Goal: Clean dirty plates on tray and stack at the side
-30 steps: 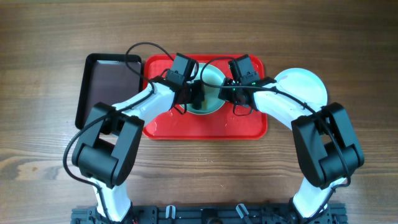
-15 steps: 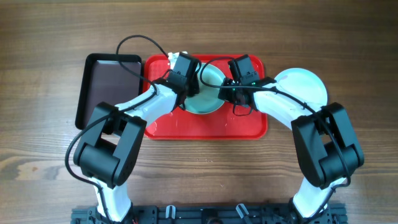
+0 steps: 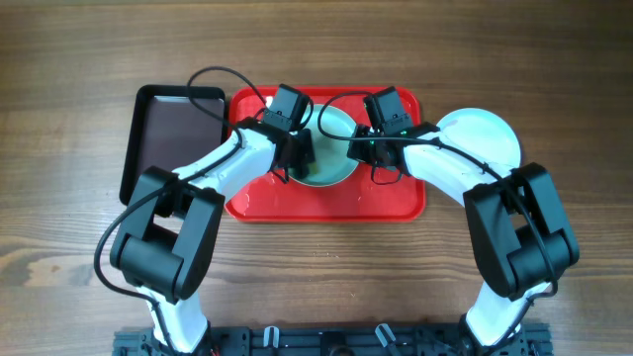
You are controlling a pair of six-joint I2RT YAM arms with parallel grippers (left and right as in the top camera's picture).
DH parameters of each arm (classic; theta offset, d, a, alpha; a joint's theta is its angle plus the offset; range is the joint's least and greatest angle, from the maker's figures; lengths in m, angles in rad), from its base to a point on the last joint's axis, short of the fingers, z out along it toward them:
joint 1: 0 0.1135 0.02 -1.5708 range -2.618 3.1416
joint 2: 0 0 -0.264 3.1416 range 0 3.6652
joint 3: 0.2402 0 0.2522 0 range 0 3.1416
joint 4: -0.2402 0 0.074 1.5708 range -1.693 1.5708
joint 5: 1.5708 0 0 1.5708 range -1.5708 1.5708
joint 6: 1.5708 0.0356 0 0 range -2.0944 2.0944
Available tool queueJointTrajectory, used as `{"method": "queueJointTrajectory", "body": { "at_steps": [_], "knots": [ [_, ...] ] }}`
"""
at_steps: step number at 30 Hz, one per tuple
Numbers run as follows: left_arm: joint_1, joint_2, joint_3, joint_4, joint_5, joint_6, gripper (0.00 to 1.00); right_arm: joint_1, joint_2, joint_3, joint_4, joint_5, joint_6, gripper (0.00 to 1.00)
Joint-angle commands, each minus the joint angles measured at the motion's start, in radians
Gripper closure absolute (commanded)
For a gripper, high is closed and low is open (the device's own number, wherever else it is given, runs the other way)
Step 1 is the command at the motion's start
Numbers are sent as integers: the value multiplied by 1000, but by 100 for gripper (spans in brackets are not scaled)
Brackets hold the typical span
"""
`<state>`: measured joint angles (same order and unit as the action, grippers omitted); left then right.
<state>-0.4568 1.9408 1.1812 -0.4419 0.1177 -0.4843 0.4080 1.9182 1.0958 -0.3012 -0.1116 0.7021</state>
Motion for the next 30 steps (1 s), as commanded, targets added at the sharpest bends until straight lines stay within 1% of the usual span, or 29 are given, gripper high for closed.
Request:
{"method": "queueJointTrajectory", "body": {
  "at_steps": [1, 2, 4, 8, 11, 14, 19, 22, 25, 27, 30],
  "knots": [
    [-16, 42, -39, 38, 392, 6, 96, 3, 36, -26, -14, -48, -14, 96],
    [-16, 42, -39, 69, 412, 5, 96, 3, 36, -26, -16, -48, -14, 96],
    [-14, 42, -39, 140, 401, 6, 96, 3, 36, -26, -24, -50, -14, 96],
    [23, 42, -24, 296, 292, 5, 96, 3, 36, -26, -43, -71, -21, 96],
    [98, 40, 43, 315, 285, 4, 96, 3, 36, -26, -53, -71, -22, 96],
    [161, 29, 111, 257, 301, -6, 96, 3, 36, -26, -53, -71, -22, 96],
    [241, -17, 177, 95, 330, -22, 96, 3, 36, -26, -53, -74, -23, 96],
    [253, -44, 177, 4, 337, -13, 96, 3, 35, -26, -43, -146, -92, 96],
    [251, -50, 177, -124, 333, 37, 96, 3, 27, -14, -60, -215, -172, 96],
    [251, -49, 177, -218, 286, 43, 96, 3, 7, 3, -96, -227, -212, 96],
    [252, -49, 177, -322, 158, 43, 96, 3, -48, 16, -143, -208, -254, 96]
  ]
}}
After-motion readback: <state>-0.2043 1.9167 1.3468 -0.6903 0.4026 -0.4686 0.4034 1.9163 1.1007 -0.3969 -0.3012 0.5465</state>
